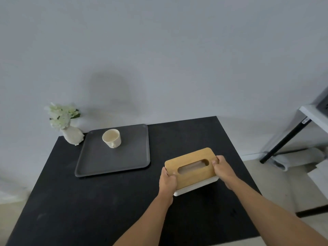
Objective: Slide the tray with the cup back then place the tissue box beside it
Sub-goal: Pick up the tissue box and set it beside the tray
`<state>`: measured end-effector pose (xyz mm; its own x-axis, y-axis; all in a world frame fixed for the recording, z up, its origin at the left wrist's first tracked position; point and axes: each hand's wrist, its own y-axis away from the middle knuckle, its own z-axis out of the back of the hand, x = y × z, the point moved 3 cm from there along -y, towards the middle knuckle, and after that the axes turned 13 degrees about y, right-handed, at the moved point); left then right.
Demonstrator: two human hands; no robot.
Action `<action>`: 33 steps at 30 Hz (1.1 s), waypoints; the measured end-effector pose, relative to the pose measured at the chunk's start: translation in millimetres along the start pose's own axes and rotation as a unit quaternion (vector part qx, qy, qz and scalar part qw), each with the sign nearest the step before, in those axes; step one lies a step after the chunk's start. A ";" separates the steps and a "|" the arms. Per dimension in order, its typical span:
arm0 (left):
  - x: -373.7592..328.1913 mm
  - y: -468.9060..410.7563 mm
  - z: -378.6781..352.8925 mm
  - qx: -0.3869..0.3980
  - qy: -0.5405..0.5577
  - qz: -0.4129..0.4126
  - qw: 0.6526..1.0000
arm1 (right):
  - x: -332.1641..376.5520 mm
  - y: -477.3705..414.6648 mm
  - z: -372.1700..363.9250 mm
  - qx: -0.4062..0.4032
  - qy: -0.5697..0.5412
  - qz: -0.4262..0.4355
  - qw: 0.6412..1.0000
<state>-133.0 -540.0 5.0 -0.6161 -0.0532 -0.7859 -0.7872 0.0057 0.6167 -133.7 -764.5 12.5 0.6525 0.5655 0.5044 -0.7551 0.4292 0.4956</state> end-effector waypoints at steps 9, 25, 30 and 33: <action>-67.2 -81.4 37.7 0.004 -0.043 -0.054 0.998 | 70.5 -44.0 -26.2 -0.011 -0.032 0.004 0.999; -142.7 -186.8 36.4 -0.008 -0.045 -0.084 0.995 | 149.4 -140.8 -21.1 0.000 -0.039 0.040 0.998; -159.2 -205.3 36.6 0.007 -0.043 -0.088 0.995 | 161.5 -158.1 -19.7 0.005 -0.041 0.054 0.998; -166.6 -215.7 36.8 0.016 -0.052 -0.092 0.994 | 167.4 -166.7 -18.8 0.011 -0.043 0.059 0.997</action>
<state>138.3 -495.6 1.2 -0.4600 0.0469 -0.8867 -0.8863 0.0363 0.4617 100.1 -728.1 1.1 0.5622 0.5492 0.6183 -0.8265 0.3473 0.4431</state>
